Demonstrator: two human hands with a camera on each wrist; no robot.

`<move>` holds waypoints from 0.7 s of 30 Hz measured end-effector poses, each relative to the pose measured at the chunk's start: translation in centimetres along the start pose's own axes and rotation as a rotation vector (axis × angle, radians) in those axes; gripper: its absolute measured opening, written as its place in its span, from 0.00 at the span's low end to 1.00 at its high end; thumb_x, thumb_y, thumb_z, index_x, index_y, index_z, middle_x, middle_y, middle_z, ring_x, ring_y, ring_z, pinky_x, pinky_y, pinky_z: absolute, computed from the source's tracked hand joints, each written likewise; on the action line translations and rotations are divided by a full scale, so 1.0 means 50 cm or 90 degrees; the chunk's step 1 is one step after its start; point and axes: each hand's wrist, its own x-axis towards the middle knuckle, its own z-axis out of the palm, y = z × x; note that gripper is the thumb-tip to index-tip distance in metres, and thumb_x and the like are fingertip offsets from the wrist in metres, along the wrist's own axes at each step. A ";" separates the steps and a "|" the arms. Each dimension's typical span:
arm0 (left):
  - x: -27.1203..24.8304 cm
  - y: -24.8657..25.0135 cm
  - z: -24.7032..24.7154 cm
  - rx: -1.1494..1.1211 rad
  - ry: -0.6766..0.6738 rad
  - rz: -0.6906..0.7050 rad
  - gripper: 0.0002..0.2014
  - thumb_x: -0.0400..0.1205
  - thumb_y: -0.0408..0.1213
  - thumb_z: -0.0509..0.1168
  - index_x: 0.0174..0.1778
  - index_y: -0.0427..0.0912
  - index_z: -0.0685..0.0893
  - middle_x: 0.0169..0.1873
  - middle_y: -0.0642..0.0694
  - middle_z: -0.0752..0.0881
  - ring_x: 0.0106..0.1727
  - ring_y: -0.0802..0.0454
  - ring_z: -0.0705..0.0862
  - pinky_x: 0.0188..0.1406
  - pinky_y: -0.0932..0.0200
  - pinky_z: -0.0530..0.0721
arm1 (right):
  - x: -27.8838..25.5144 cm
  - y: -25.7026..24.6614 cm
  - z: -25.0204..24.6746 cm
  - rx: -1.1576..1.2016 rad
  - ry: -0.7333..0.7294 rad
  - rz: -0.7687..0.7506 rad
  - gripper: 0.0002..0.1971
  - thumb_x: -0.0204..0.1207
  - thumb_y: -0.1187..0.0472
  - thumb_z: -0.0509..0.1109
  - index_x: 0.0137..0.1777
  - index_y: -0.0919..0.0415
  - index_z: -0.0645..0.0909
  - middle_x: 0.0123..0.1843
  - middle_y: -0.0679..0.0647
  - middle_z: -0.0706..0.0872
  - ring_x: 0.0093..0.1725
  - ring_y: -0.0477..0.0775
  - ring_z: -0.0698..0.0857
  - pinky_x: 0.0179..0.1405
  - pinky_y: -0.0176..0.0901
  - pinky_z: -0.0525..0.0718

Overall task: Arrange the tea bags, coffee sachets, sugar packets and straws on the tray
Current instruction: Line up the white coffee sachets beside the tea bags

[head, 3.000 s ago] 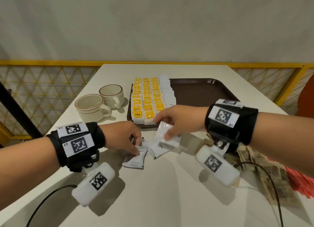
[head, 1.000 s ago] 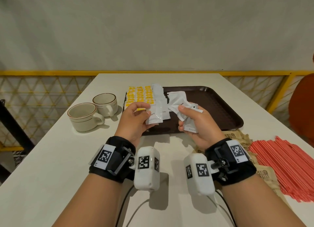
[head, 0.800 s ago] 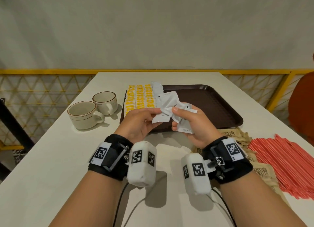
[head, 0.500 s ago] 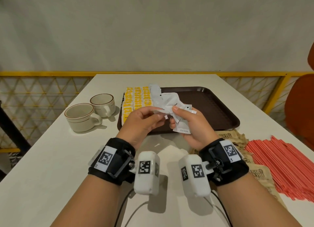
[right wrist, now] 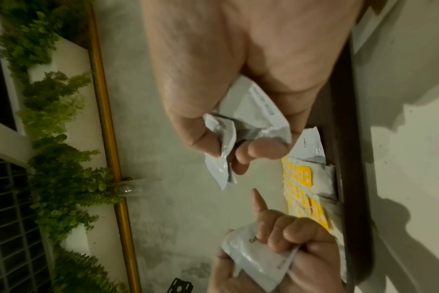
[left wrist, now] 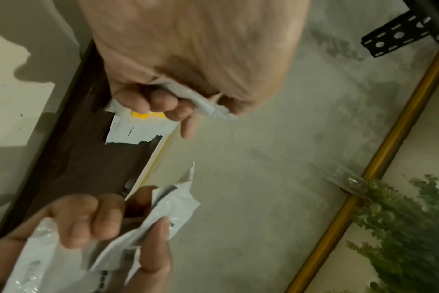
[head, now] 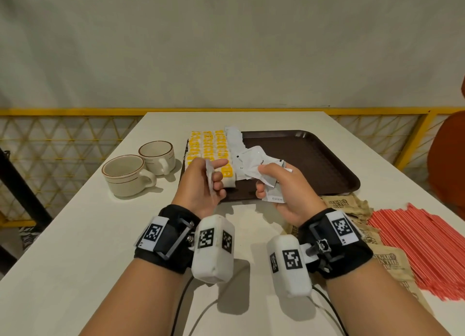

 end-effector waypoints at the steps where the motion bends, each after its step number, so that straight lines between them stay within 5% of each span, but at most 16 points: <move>1: -0.001 0.002 -0.001 0.010 -0.019 -0.015 0.19 0.84 0.53 0.56 0.59 0.41 0.78 0.25 0.50 0.65 0.25 0.55 0.62 0.29 0.61 0.63 | 0.000 0.001 0.001 -0.008 0.002 -0.004 0.02 0.79 0.69 0.65 0.49 0.65 0.79 0.36 0.57 0.82 0.29 0.51 0.77 0.27 0.42 0.75; 2: 0.000 0.002 -0.002 0.030 -0.029 -0.016 0.21 0.81 0.56 0.61 0.58 0.42 0.78 0.26 0.51 0.65 0.25 0.56 0.62 0.28 0.62 0.63 | -0.001 0.002 0.002 -0.019 0.002 -0.008 0.03 0.80 0.69 0.65 0.49 0.64 0.79 0.37 0.58 0.82 0.29 0.51 0.76 0.27 0.42 0.75; 6: 0.002 -0.009 0.004 0.078 -0.031 0.026 0.10 0.82 0.43 0.65 0.50 0.39 0.80 0.30 0.49 0.73 0.25 0.58 0.66 0.21 0.66 0.68 | -0.008 0.005 0.009 -0.121 -0.025 -0.035 0.05 0.80 0.69 0.65 0.49 0.62 0.82 0.33 0.57 0.80 0.27 0.50 0.75 0.26 0.40 0.75; 11: 0.000 -0.017 0.002 0.079 -0.035 0.084 0.06 0.83 0.32 0.64 0.52 0.35 0.85 0.40 0.37 0.81 0.38 0.47 0.77 0.37 0.57 0.77 | -0.018 0.009 0.013 -0.207 -0.098 -0.016 0.05 0.79 0.68 0.67 0.48 0.61 0.84 0.32 0.57 0.80 0.26 0.50 0.76 0.25 0.39 0.75; 14: 0.009 -0.011 -0.008 0.046 0.038 0.104 0.07 0.83 0.28 0.63 0.54 0.36 0.84 0.32 0.44 0.78 0.30 0.55 0.72 0.35 0.58 0.71 | -0.009 0.004 0.006 -0.138 0.000 -0.039 0.03 0.80 0.67 0.68 0.50 0.63 0.83 0.36 0.58 0.81 0.29 0.50 0.78 0.27 0.39 0.78; 17: 0.012 -0.006 -0.012 0.029 0.053 0.081 0.07 0.84 0.29 0.63 0.54 0.35 0.84 0.32 0.44 0.83 0.33 0.53 0.77 0.32 0.59 0.72 | -0.003 -0.008 -0.002 -0.058 0.060 -0.065 0.04 0.80 0.67 0.68 0.46 0.59 0.82 0.39 0.57 0.82 0.30 0.51 0.78 0.29 0.42 0.78; 21: -0.003 -0.002 -0.008 -0.025 -0.069 -0.012 0.12 0.83 0.30 0.61 0.40 0.39 0.89 0.23 0.47 0.81 0.18 0.56 0.74 0.18 0.67 0.71 | -0.017 -0.007 0.002 -0.100 -0.085 -0.084 0.10 0.79 0.69 0.68 0.56 0.56 0.85 0.44 0.60 0.84 0.30 0.50 0.77 0.28 0.39 0.78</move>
